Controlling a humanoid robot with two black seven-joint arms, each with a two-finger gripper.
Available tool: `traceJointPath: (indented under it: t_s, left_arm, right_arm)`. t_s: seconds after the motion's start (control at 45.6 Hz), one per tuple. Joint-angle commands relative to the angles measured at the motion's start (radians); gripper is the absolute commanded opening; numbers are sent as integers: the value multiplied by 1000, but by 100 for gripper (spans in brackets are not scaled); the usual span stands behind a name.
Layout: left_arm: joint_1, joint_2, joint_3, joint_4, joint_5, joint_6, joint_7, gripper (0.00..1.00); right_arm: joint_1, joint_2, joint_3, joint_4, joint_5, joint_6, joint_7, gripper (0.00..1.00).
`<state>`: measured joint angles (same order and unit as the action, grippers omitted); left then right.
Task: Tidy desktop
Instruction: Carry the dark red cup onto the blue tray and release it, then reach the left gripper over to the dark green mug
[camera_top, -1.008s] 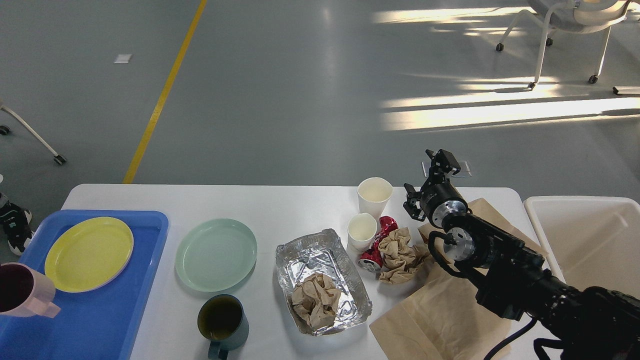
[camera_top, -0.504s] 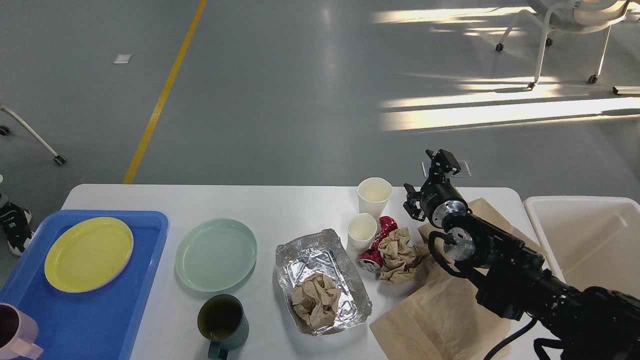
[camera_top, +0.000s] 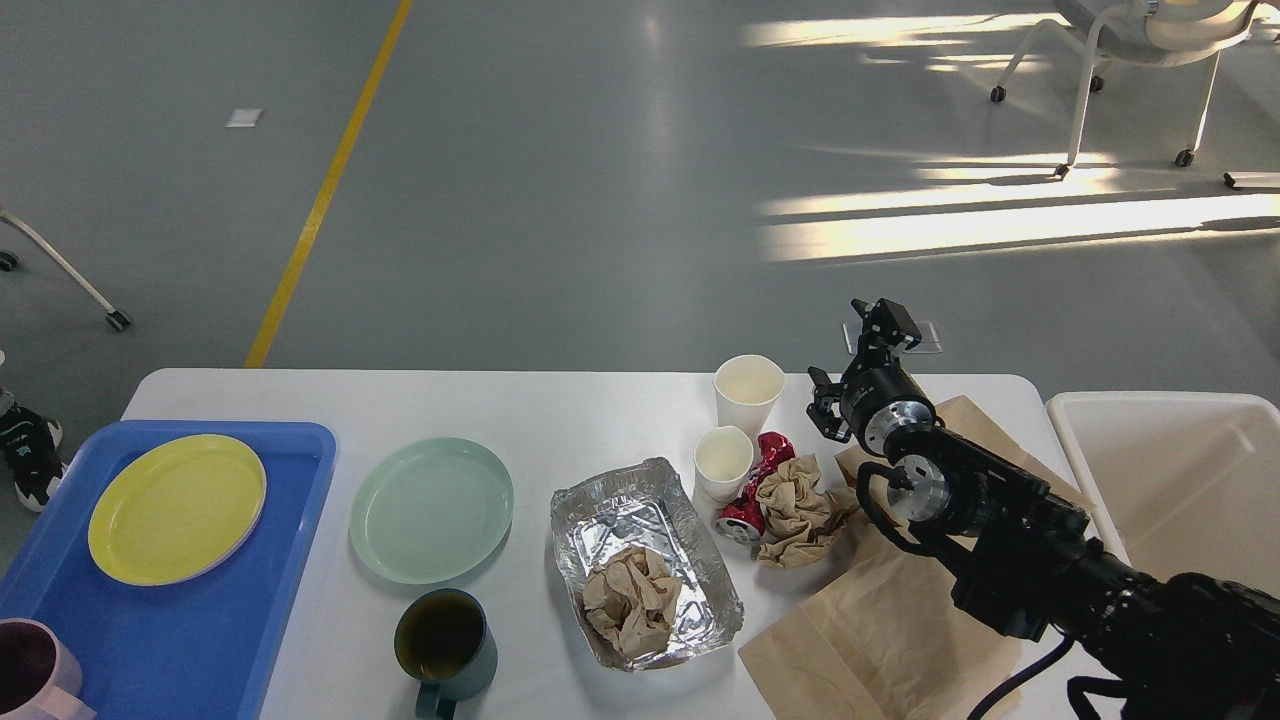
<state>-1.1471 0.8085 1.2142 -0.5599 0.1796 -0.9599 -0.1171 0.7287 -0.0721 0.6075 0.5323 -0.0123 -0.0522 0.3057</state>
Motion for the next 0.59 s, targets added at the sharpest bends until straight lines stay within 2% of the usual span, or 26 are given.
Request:
traceJointPath:
  t_s: [0.0,0.066,0.219,0.263,0.438,0.57]
  left_arm:
    - [4,0,-5,0,0,0,1,24]
    - [4,0,-5,0,0,0,-1,35]
    - [4,0,-2,0,0,0,-3,79]
    - [3,0,-1,-1,0,0,-3,88]
    - [-42,11,22,-11,-2,0,-1,92]
    - [-124,9,114,-11,-2,0,-1,93]
  right_arm:
    - [0,0,0,0,0,0,0,100]
    - [0,0,0,0,0,0,0,100]
    - [0,0,0,0,0,0,0,100]
    - [0,0,0,0,0,0,0,100]
    - [0,0,0,0,0,0,0,100]
    - [0,0,0,1,0,0,1,100]
